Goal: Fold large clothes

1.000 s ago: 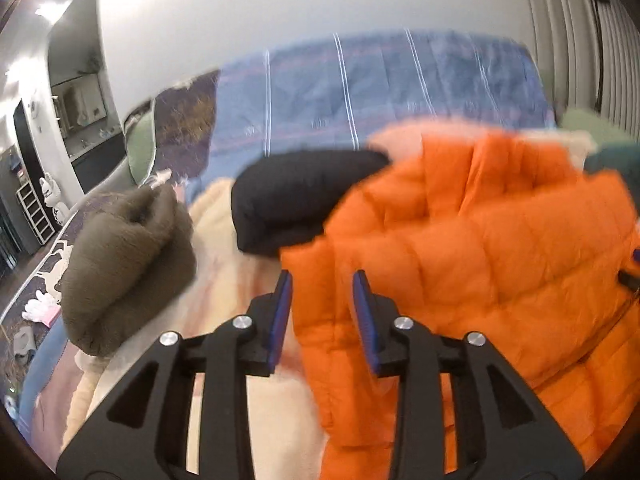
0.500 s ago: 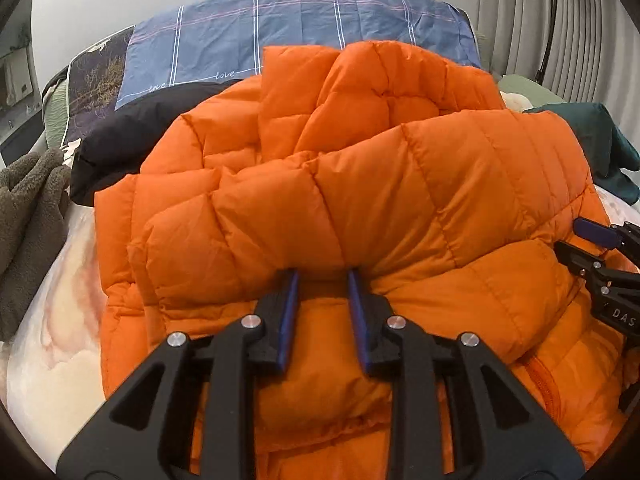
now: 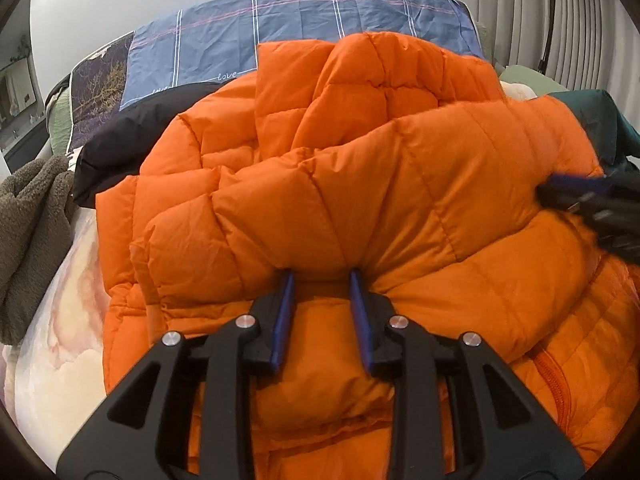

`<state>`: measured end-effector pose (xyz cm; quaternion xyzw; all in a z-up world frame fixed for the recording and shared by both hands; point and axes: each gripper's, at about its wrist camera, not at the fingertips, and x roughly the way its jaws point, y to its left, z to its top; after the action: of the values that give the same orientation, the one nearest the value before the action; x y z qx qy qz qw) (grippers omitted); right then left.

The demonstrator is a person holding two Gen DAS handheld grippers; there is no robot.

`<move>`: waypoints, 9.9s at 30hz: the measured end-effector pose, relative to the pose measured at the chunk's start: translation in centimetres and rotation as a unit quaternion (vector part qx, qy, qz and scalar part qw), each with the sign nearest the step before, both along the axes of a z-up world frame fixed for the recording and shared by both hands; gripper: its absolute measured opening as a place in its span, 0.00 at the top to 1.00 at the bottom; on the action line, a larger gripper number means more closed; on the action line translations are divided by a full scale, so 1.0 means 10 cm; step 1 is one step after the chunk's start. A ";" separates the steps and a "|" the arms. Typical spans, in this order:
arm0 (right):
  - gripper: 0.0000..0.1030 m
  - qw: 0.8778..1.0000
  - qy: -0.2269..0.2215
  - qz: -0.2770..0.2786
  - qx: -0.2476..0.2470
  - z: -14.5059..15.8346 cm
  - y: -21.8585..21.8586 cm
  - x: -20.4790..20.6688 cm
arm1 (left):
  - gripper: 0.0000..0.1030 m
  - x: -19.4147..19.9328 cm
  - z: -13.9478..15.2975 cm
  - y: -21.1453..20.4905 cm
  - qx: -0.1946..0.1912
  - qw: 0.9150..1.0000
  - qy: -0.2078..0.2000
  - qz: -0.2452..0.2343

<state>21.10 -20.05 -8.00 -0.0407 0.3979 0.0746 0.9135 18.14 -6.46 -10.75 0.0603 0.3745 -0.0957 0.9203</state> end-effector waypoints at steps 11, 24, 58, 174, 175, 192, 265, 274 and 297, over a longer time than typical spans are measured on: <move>0.82 0.998 -0.006 -0.061 0.005 0.02 -0.43 0.00 | 0.71 0.04 -0.05 0.01 -0.008 1.000 0.008 -0.007; 0.60 0.998 -0.015 -0.052 0.031 0.17 -0.73 -0.85 | 0.46 -0.37 0.36 0.63 -0.053 0.998 -0.022 0.023; 0.56 0.951 0.080 -0.032 0.298 -0.22 -1.67 -2.86 | 0.41 -2.51 -0.08 1.14 -0.160 0.972 0.149 -0.090; 0.34 0.977 -0.133 -0.060 0.156 0.99 -1.12 -1.19 | 0.34 -0.77 1.06 0.93 -0.087 0.989 -0.117 -0.028; 0.34 0.979 -0.119 -0.064 0.152 0.91 -1.11 -1.15 | 0.34 -0.75 1.00 0.90 -0.077 0.991 -0.109 -0.027; 0.84 0.988 -0.013 -0.115 0.107 0.14 -1.14 -1.35 | 0.42 -0.98 0.02 0.95 -0.040 0.999 0.007 0.005; 0.19 0.996 0.029 -0.033 0.075 -0.55 -0.12 -0.17 | 0.23 0.00 -0.23 -0.19 -0.052 0.998 0.041 -0.003; 0.20 0.997 0.027 -0.034 0.059 -0.52 -0.09 -0.16 | 0.23 0.03 -0.22 -0.19 -0.055 0.998 0.043 -0.003; 0.14 1.000 -0.004 -0.026 -0.001 -0.47 -0.04 -0.91 | 0.21 -0.68 -0.16 -0.19 0.002 0.999 0.024 -0.027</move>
<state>12.05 -20.45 -12.68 -0.0312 0.3953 0.0504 0.9167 11.36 -8.35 -12.40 0.0697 0.3944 -0.1207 0.9083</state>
